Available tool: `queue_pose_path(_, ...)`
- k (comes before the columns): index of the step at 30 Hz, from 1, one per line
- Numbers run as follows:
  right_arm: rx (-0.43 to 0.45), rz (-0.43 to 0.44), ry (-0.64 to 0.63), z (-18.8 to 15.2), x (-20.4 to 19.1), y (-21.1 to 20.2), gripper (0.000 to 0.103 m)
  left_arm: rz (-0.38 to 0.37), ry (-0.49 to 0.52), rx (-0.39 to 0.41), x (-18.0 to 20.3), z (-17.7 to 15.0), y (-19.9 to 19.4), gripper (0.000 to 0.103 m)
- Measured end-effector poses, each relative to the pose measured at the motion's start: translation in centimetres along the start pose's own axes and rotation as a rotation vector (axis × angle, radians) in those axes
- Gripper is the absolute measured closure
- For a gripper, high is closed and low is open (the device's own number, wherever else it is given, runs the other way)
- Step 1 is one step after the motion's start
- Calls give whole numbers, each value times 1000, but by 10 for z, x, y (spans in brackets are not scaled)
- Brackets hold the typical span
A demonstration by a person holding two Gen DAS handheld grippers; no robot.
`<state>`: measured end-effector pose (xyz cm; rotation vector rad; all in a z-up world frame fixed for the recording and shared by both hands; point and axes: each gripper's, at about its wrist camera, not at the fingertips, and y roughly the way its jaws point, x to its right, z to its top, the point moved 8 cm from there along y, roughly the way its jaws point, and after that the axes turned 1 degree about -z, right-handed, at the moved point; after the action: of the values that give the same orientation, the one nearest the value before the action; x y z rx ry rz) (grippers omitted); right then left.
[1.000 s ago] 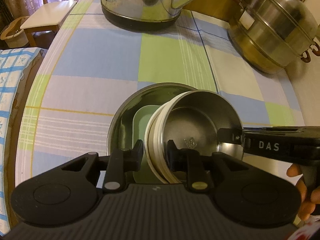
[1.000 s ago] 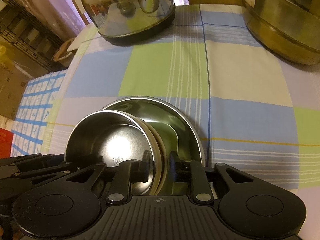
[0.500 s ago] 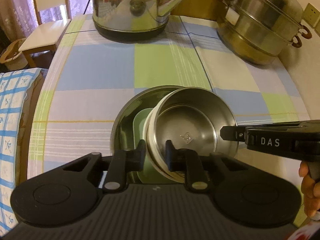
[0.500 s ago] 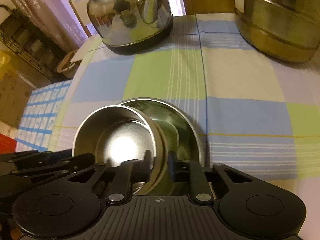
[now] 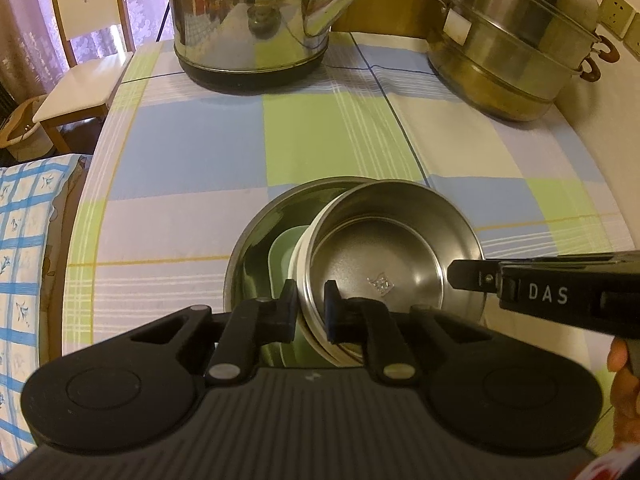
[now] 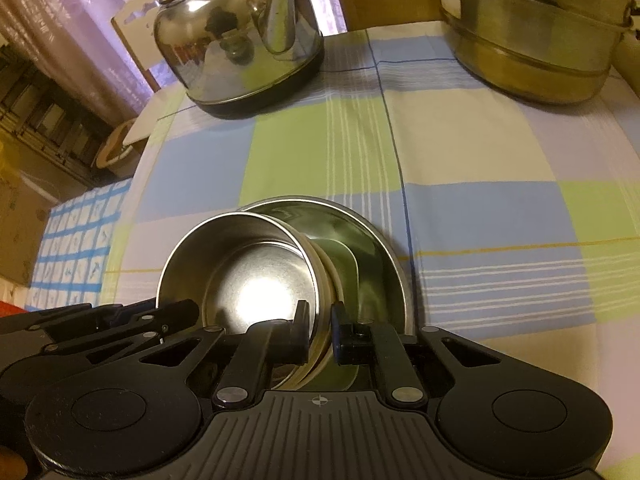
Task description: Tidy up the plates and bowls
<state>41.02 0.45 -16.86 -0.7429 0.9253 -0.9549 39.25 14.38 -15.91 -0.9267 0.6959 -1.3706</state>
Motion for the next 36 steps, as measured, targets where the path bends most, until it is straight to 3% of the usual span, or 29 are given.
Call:
queue_pose_path(5,16,7,14,-1,1,-1,92,0,12,5,0,-1,-2,89)
queue_pose_path(11,41,11,14,-2,-1,-7,88,-9,20,26,0,1,-11,77)
queue_pose_path(13,61,18,17,-2,-2,-12,80,-14,23,37,1,2,-15,72)
queue_pose_path(15,87,17,14,-1,-3,-20,61,-19,28,46,1,2,-19,67)
queue_pose_path(18,139,11,2,-3,-2,-33,50,-32,31,68,3,2,-28,61)
queue_pose_path(25,221,-45,-46,-19,6,-69,46,-57,29,131,5,-9,-63,49)
queue_pose_path(33,281,-85,-109,-52,12,-101,39,-32,48,193,16,-36,-101,35)
queue_pose_path(36,301,-82,-118,-68,17,-111,38,-26,53,198,23,-48,-109,34)
